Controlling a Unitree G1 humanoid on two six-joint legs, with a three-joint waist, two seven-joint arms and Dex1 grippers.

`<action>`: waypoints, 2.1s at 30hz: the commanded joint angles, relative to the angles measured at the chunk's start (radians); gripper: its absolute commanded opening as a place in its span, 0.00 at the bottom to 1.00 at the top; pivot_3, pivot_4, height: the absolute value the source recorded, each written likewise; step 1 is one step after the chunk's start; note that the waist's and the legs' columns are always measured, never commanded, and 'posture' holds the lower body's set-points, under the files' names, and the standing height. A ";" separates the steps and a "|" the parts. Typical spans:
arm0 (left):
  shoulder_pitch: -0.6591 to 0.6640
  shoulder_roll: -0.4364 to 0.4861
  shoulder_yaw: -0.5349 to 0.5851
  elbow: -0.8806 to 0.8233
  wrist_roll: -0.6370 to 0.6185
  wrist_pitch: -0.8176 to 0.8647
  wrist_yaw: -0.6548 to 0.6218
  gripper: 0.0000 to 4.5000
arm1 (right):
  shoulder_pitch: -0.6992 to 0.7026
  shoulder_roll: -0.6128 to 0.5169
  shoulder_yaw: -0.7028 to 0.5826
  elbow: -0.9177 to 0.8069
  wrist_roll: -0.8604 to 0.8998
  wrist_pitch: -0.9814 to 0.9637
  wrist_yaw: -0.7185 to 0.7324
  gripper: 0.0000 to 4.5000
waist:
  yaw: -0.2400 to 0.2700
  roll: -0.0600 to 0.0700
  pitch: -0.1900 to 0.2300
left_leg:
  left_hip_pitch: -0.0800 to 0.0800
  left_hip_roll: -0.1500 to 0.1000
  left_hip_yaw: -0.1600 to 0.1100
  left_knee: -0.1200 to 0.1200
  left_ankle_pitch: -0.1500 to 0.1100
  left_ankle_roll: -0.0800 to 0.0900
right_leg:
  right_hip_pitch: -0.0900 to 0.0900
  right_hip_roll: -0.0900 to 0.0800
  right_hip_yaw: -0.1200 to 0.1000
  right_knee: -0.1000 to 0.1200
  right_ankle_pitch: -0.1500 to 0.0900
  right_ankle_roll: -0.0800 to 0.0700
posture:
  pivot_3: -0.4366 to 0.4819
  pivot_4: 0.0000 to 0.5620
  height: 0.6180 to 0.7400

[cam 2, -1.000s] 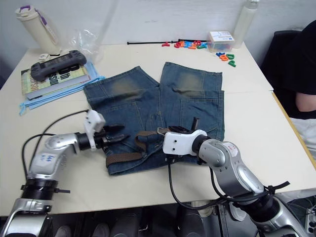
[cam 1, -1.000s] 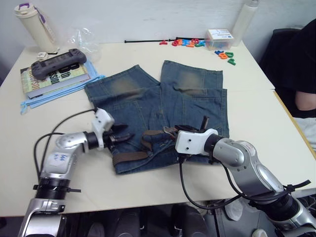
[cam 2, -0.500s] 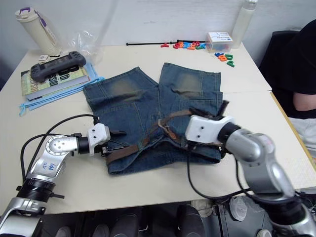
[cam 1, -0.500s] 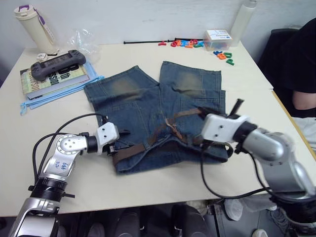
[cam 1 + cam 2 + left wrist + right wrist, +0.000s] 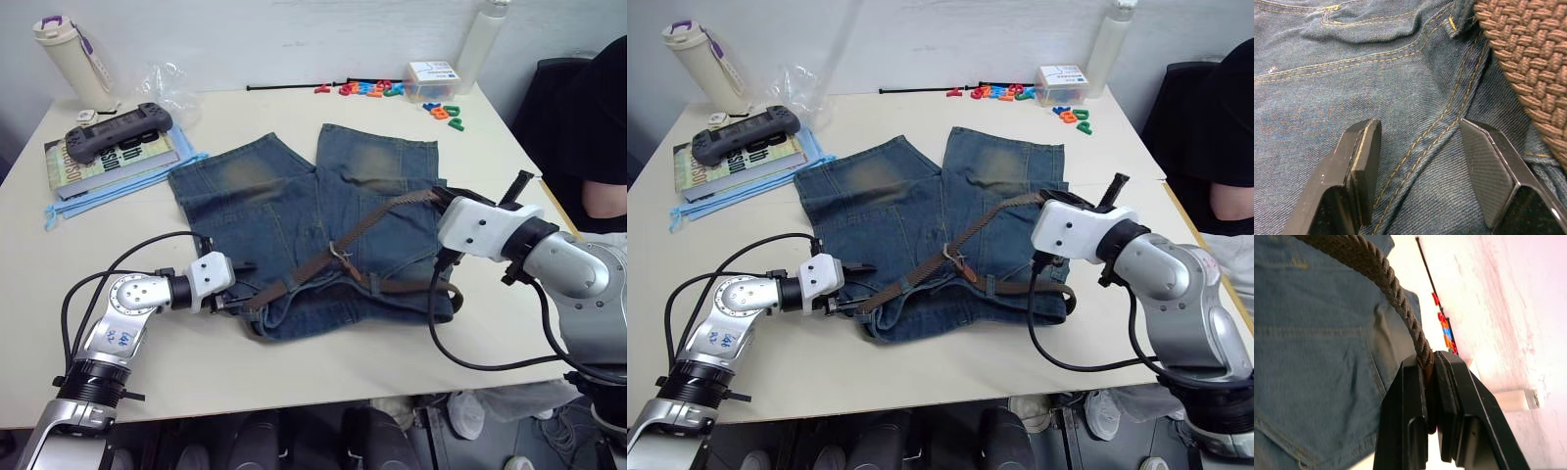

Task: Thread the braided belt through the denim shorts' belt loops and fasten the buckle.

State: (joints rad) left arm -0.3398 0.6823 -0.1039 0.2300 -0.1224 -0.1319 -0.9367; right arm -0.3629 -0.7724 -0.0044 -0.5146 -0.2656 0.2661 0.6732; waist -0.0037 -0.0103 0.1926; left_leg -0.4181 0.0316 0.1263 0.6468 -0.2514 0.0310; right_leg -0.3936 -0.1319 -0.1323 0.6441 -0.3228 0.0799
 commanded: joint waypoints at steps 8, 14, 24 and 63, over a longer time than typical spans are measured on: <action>0.020 -0.067 0.054 -0.141 -0.047 0.151 0.085 0.64 | -0.028 0.166 0.295 -0.152 -0.099 0.070 0.005 0.00 | 0.004 0.000 0.000 | -0.003 -0.001 -0.002 0.003 0.001 0.002 | -0.001 -0.001 -0.001 0.002 0.000 0.001 | 0.48 0.27 0.80; 0.059 -0.060 0.146 -0.399 -0.198 0.361 0.108 0.64 | -0.049 0.189 0.344 -0.108 -0.164 0.106 0.012 0.00 | 0.000 -0.002 0.001 | -0.004 -0.001 -0.002 0.002 0.001 0.001 | -0.001 -0.001 -0.001 0.001 0.001 0.001 | 0.48 0.27 0.80; 0.084 -0.025 0.244 -0.741 -0.427 0.676 0.186 0.99 | -0.095 0.203 0.383 -0.032 -0.215 0.096 0.035 0.00 | -0.002 -0.003 0.001 | -0.003 -0.001 -0.002 0.002 0.002 0.000 | -0.001 0.000 -0.001 0.002 0.001 0.001 | 0.48 0.27 0.80; 0.053 -0.279 0.004 -0.755 -0.025 0.655 0.462 0.01 | -0.095 0.321 0.393 -0.068 -0.278 0.166 0.054 0.00 | 0.001 -0.004 0.002 | -0.004 -0.001 -0.002 0.002 0.002 0.000 | -0.001 0.001 -0.001 0.001 0.000 0.001 | 0.48 0.27 0.80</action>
State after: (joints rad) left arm -0.2877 0.4126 -0.1495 -0.5014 -0.1126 0.5146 -0.4890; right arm -0.4592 -0.4586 0.4135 -0.5225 -0.5525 0.4257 0.7315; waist -0.0026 -0.0141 0.1943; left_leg -0.4217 0.0307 0.1239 0.6488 -0.2490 0.0309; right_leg -0.3947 -0.1312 -0.1337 0.6456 -0.3223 0.0806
